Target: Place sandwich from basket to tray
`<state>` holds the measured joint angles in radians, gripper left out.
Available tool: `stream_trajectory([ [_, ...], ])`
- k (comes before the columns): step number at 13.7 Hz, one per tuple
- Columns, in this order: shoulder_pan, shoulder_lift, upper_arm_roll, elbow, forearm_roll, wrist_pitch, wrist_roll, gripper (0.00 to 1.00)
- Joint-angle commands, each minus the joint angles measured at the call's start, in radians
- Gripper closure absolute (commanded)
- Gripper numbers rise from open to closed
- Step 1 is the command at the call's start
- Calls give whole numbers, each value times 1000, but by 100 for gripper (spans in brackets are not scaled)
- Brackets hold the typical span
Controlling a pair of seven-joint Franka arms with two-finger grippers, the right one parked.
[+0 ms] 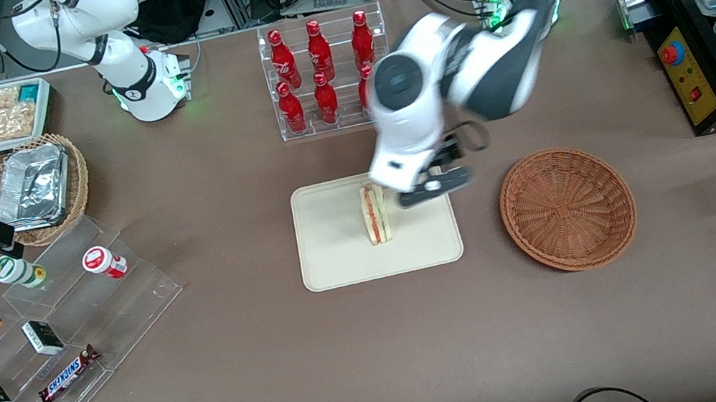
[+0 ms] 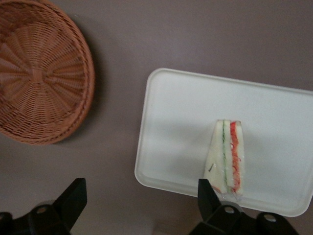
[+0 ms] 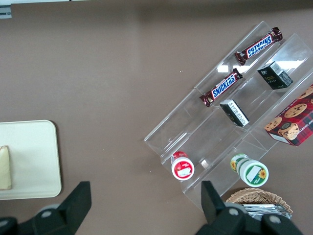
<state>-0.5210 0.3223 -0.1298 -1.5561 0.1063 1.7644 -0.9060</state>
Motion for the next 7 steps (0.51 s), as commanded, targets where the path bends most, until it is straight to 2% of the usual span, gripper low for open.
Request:
stream_trajectory([
  [1, 97, -144, -8, -59, 0, -99, 50, 0],
  [7, 327, -299, -8, -52, -3, -302, 378, 0],
])
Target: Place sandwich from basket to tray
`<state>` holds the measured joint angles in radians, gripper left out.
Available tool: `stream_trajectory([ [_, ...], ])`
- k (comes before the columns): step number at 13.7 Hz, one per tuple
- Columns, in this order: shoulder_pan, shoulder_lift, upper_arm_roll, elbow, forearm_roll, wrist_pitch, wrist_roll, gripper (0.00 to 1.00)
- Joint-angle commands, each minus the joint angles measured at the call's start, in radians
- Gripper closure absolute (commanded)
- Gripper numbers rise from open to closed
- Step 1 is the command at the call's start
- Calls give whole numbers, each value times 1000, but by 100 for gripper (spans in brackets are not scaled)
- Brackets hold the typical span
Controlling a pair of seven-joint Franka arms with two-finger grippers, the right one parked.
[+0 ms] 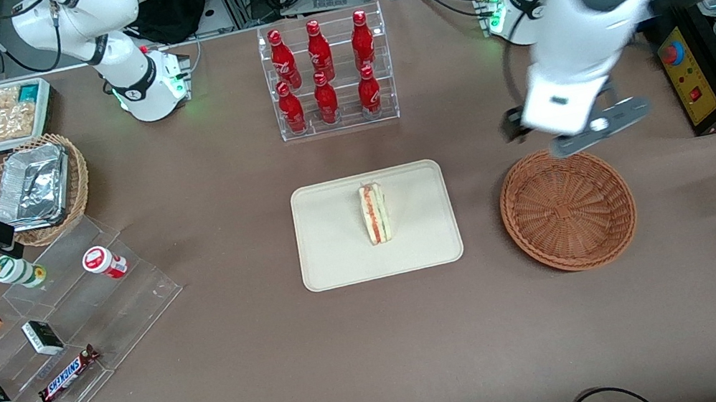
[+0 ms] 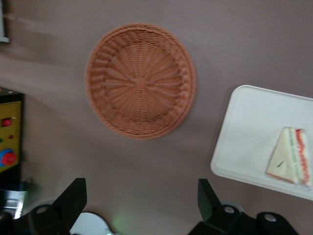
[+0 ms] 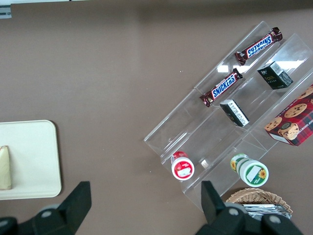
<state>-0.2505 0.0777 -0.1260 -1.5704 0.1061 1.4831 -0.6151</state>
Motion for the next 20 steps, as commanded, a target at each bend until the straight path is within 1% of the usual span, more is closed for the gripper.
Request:
stream_trajectory([
  [1, 85, -71, -11, -39, -5, -36, 124, 0],
  [4, 175, -113, -11, -39, -28, -92, 276, 0],
  [6, 212, -128, -9, -39, -49, -127, 374, 0],
  [8, 278, -134, -12, -39, -57, -142, 463, 0],
  [9, 286, -135, -11, -37, -63, -145, 497, 0],
  [11, 306, -127, -11, -20, -66, -142, 505, 0],
  [18, 309, -95, -11, 61, -54, -113, 523, 0],
  [20, 319, -96, -11, 61, -66, -93, 573, 0],
])
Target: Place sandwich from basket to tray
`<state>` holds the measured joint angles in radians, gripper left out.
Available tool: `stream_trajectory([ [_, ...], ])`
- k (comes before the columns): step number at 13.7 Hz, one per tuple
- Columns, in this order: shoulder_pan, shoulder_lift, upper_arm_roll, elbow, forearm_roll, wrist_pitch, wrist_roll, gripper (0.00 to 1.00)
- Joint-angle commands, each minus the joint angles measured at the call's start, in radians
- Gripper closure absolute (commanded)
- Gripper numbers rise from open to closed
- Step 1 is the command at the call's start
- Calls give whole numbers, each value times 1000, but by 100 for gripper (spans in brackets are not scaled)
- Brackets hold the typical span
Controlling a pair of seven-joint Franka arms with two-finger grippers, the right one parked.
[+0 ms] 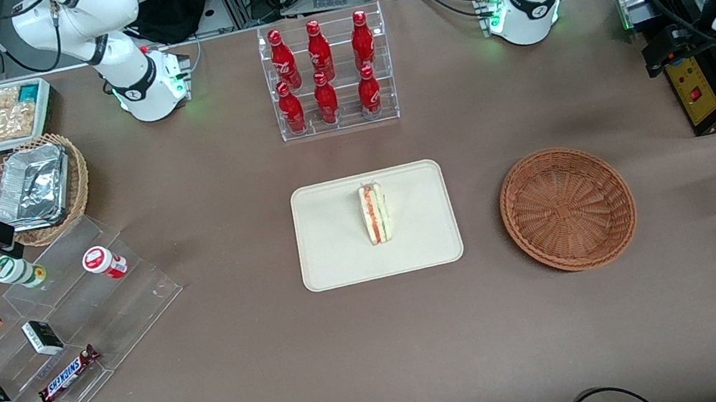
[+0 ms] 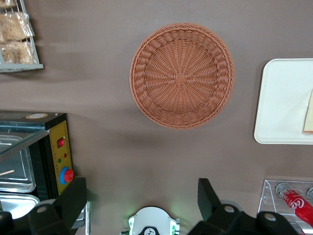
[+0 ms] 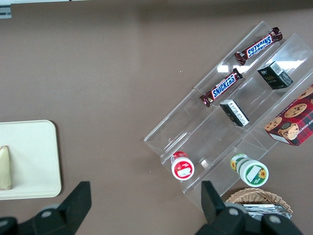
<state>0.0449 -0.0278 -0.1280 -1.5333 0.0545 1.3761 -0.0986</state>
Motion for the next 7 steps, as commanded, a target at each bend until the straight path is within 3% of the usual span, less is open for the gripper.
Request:
stream_trajectory([
  [1, 24, 8, -8, 24, -16, 30, 89, 0],
  [7, 26, 20, -10, 44, -11, 29, 73, 0],
])
